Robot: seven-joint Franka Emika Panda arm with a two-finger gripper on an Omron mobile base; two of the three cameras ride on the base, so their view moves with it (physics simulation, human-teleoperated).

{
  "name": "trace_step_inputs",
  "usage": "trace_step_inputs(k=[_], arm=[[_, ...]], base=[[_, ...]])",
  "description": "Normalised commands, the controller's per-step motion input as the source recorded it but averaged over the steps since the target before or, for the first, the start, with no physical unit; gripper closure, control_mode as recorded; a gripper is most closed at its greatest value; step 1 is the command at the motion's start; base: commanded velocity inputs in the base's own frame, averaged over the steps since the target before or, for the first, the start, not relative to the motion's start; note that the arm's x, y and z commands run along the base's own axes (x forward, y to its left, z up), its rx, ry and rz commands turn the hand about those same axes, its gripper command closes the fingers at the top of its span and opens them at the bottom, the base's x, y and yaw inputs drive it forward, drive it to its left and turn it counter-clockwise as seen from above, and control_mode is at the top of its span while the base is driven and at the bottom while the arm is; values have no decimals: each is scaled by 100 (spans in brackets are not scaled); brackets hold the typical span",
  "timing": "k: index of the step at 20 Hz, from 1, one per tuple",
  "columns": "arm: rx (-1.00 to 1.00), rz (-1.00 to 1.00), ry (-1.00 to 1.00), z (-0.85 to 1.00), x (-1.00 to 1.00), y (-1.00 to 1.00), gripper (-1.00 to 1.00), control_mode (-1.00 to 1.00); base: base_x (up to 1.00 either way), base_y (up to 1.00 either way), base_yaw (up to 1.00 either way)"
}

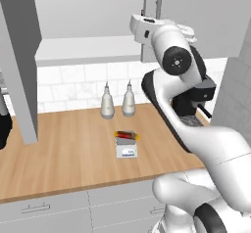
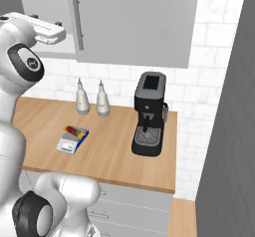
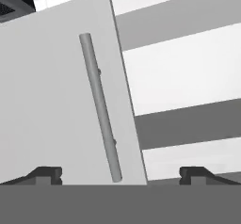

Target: Pick the bar and place it on the digital scale for weighing, and close the cabinet.

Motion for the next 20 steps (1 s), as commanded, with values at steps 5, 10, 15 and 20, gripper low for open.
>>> trace_step_inputs(k=[5,10,15,20], arm=[[39,-15,6,28,-100,0,-100,-100],[31,-7,6,3,-96,0,-100,-100],[3,2,1,-63,-68,-8,-100,-100],[-12,16,4,-51,-89,-7,-100,-100]], base=[[0,0,0],[0,0,0],[0,0,0],[0,0,0]])
